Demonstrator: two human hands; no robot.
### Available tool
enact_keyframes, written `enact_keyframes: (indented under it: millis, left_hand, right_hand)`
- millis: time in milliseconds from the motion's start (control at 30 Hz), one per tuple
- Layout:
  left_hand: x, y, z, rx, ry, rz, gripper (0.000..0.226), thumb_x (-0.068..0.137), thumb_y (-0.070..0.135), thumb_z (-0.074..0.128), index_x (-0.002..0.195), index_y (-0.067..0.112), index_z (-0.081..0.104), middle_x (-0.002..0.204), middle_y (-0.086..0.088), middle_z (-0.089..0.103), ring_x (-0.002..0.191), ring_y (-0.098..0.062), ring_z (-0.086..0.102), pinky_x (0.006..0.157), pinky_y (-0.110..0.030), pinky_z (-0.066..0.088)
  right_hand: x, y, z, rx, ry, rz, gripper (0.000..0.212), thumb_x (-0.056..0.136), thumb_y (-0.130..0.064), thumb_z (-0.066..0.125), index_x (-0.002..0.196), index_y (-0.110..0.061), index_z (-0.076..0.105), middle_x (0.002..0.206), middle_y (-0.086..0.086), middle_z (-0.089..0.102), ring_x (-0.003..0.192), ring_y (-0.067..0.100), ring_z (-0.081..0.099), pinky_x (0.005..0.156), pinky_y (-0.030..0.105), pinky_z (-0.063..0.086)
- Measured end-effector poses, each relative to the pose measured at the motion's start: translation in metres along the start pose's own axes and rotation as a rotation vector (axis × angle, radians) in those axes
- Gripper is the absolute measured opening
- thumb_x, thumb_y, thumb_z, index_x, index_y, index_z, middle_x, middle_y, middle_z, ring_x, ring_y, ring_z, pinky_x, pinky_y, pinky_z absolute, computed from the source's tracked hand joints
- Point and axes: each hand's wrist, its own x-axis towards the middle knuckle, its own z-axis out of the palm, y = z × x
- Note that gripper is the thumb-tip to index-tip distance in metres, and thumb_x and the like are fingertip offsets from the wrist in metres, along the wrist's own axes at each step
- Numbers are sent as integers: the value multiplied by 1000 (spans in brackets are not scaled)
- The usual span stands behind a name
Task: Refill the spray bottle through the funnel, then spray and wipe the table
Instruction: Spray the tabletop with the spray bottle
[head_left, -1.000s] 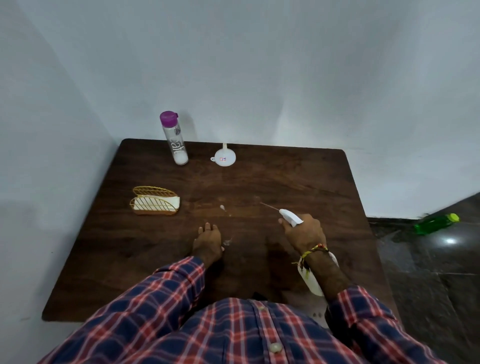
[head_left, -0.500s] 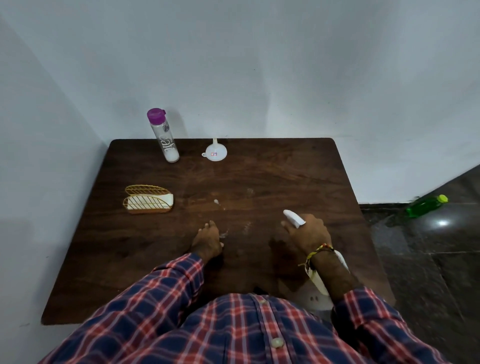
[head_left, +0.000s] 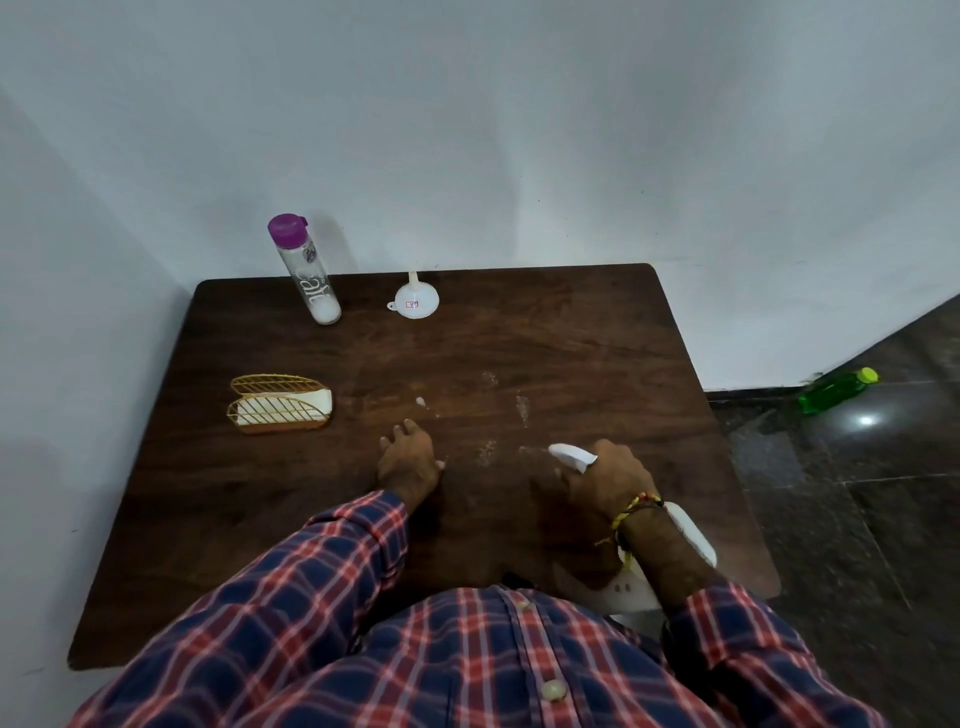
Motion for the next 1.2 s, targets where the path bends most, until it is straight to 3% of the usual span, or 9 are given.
enact_keyframes:
  millis: [200, 267, 367, 467, 667, 867, 967, 1067, 1200]
  left_hand:
    - [16, -13, -13, 40, -10, -65, 87, 93, 34, 62, 153, 0, 10, 161, -21, 11, 147, -43, 13, 117, -48, 25]
    - [22, -16, -17, 106, -16, -35, 81, 91, 35, 65, 151, 2, 22, 159, -20, 20, 145, -38, 21, 118, -47, 25]
    - [30, -16, -33, 122, -47, -17, 66, 80, 37, 77, 133, 11, 48, 139, -15, 49, 128, -31, 47, 106, -44, 41]
    - [37, -12, -48, 103, -126, -28, 67, 70, 34, 84, 126, 14, 52, 128, -11, 55, 118, -29, 54, 97, -42, 49]
    - [50, -19, -41, 75, -122, -52, 60, 71, 36, 83, 120, 13, 56, 123, -10, 59, 114, -27, 58, 93, -37, 49]
    - [53, -18, -38, 71, -91, -28, 47, 74, 30, 80, 113, 12, 60, 116, -10, 62, 108, -28, 61, 91, -37, 51]
    - [57, -20, -36, 64, -84, -36, 46, 75, 29, 79, 112, 12, 59, 117, -10, 61, 109, -29, 60, 92, -38, 50]
    - [62, -22, -37, 49, -138, -60, 54, 76, 30, 79, 121, 11, 56, 127, -13, 57, 117, -29, 56, 101, -39, 46]
    - [68, -23, -37, 29, -221, -79, 72, 80, 31, 76, 140, 8, 44, 144, -16, 45, 131, -33, 45, 110, -42, 38]
  right_hand:
    - [17, -21, -9, 242, 178, -144, 33, 79, -45, 71, 80, -16, 56, 84, 5, 67, 88, 34, 65, 74, 39, 52]
    - [27, -31, -15, 361, 269, -208, 30, 80, -38, 75, 79, -13, 60, 74, 2, 66, 75, 28, 65, 69, 41, 53]
    - [43, -53, -27, 497, 302, -272, 24, 80, -31, 78, 88, -9, 69, 79, 4, 70, 76, 22, 67, 72, 38, 56]
    - [63, -82, -36, 593, 308, -318, 26, 82, -25, 78, 89, -2, 69, 79, 12, 70, 74, 26, 67, 72, 41, 56]
    - [119, -133, -50, 771, 277, -337, 26, 83, -24, 77, 90, -2, 67, 73, 22, 65, 45, 24, 58, 42, 19, 48]
    - [192, -183, -58, 892, 223, -341, 33, 80, -28, 79, 80, 0, 63, 67, 12, 56, 47, 31, 57, 43, 24, 45]
    - [225, -204, -61, 969, 198, -363, 36, 77, -29, 82, 82, 1, 64, 73, 9, 60, 56, 23, 58, 52, 29, 52]
    - [246, -207, -56, 849, 169, -429, 36, 74, -25, 84, 96, -2, 67, 91, 4, 67, 79, 13, 63, 74, 24, 52]
    - [256, -188, -34, 852, 215, -235, 40, 68, -19, 88, 96, -4, 63, 93, 9, 65, 83, 19, 59, 70, 22, 50]
